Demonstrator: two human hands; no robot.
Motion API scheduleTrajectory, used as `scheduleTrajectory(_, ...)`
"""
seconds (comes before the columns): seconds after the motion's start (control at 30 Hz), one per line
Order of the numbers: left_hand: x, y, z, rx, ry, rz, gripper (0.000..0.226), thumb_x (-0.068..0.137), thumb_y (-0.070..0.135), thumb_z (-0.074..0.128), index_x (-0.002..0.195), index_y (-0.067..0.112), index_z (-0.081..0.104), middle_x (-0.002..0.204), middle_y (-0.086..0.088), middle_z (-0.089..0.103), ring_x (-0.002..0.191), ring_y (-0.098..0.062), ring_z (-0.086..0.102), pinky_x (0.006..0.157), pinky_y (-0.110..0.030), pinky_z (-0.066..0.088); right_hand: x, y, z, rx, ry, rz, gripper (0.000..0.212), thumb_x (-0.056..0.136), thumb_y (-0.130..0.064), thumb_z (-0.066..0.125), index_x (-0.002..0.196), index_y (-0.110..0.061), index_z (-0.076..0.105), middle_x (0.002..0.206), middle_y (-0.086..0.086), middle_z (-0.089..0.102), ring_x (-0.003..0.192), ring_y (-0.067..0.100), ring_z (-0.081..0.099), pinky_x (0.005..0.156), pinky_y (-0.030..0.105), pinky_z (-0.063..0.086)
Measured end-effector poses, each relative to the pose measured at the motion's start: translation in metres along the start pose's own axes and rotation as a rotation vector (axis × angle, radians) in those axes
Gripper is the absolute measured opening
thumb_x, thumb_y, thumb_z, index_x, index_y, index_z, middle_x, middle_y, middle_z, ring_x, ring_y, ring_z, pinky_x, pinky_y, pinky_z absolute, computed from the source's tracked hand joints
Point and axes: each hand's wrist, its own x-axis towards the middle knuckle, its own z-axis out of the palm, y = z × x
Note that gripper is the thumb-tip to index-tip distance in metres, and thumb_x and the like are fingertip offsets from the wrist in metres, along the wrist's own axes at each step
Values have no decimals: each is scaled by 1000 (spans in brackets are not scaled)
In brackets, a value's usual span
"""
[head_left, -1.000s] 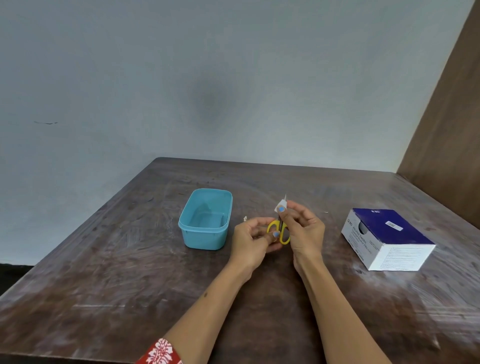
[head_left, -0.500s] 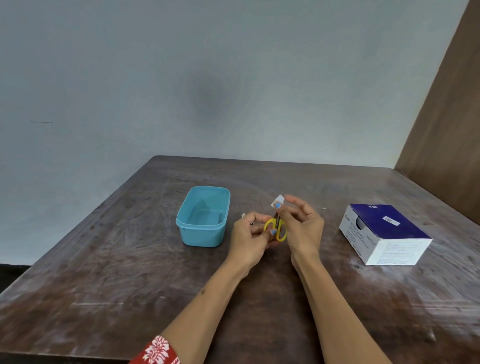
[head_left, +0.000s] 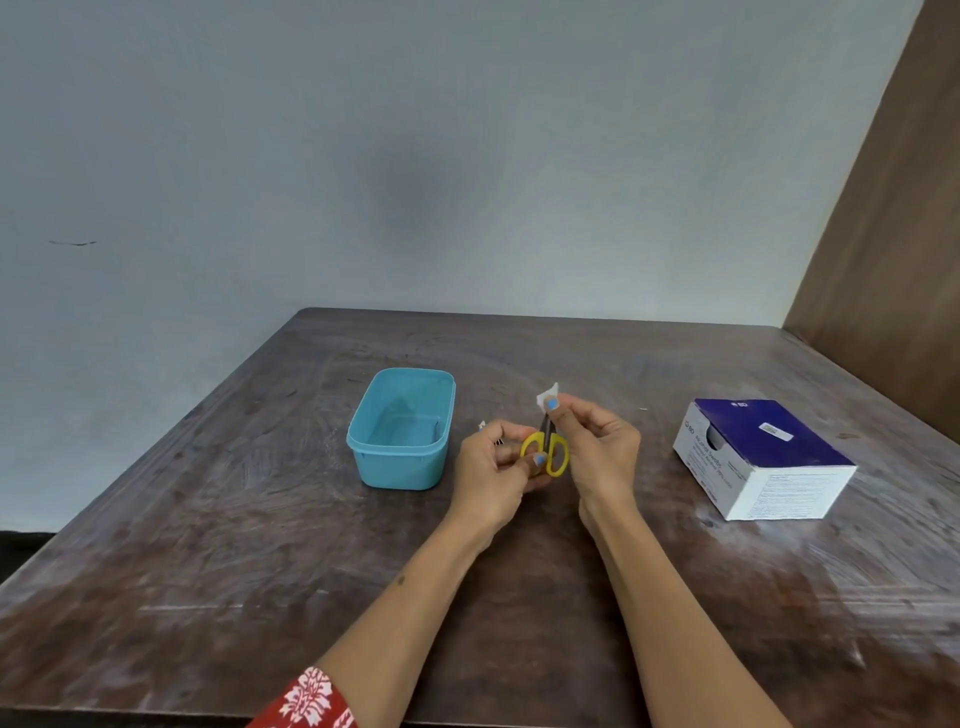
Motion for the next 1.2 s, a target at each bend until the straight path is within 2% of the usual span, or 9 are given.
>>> scheduleTrajectory(0.1, 2, 2, -3, -5, 25, 22, 18, 85, -7, 59, 88, 11, 59, 86, -8, 72, 85, -20, 70, 73, -34, 60, -2, 1, 1, -72, -72, 2, 4, 79, -11, 72, 81, -13, 72, 71, 1, 70, 62, 5, 64, 56, 18, 51)
scheduleTrajectory(0.27, 0, 4, -2, 5, -35, -11, 15, 85, -5, 59, 89, 9, 59, 83, -5, 71, 83, -17, 70, 72, -32, 60, 2, 3, 0, -64, -1, -24, 13, 82, -10, 70, 92, -3, 71, 73, 2, 68, 58, 0, 62, 53, 16, 50)
scheduleTrajectory(0.47, 3, 2, -5, -8, 40, 2, 16, 85, -6, 59, 89, 9, 59, 87, -8, 71, 83, -17, 70, 73, -34, 60, 1, 8, 1, -165, -70, -36, 13, 83, -9, 69, 93, -1, 72, 75, 4, 71, 63, 3, 66, 57, 16, 51)
scheduleTrajectory(0.63, 0, 4, -3, -19, -40, -30, 15, 84, -6, 59, 87, 9, 60, 78, -3, 71, 74, -12, 70, 70, -31, 60, 2, 6, 0, -145, 1, -84, 11, 84, -13, 68, 89, -4, 72, 68, 1, 68, 54, -1, 61, 52, 14, 48)
scheduleTrajectory(0.7, 0, 5, -2, -41, 0, -3, 16, 85, -8, 58, 87, 8, 59, 78, -4, 70, 72, -11, 70, 66, -27, 59, 1, 8, 1, -177, -20, -96, 10, 84, -12, 68, 89, -5, 73, 71, 1, 70, 57, 1, 63, 54, 15, 49)
scheduleTrajectory(0.8, 2, 6, -5, -61, 41, 7, 15, 84, -9, 58, 89, 6, 60, 80, -5, 70, 75, -12, 70, 68, -29, 60, 0, 11, 3, -232, -50, -110, 9, 84, -13, 69, 88, -7, 73, 73, 1, 72, 62, 4, 65, 59, 17, 51)
scheduleTrajectory(0.9, 1, 6, -6, -48, -40, -64, 13, 84, -7, 59, 92, 4, 60, 81, -7, 70, 74, -15, 70, 69, -31, 60, 2, 10, 1, -202, 11, -122, 13, 84, -15, 68, 91, -5, 74, 73, -1, 70, 61, 1, 63, 59, 17, 50)
scheduleTrajectory(1.0, 0, 6, -3, -19, -103, -105, 14, 84, -7, 60, 95, 0, 60, 80, -7, 70, 70, -12, 70, 67, -29, 60, 6, 10, -1, -163, 66, -134, 9, 86, -16, 66, 88, -14, 74, 80, -2, 71, 70, 2, 63, 66, 21, 50)
scheduleTrajectory(1.2, 2, 5, -7, -25, 4, -7, 16, 84, -7, 59, 87, 9, 59, 79, -4, 71, 74, -13, 70, 69, -30, 60, 3, 14, 2, -217, -49, -90, 17, 86, -14, 66, 97, -3, 73, 77, -1, 71, 63, -1, 65, 57, 13, 48)
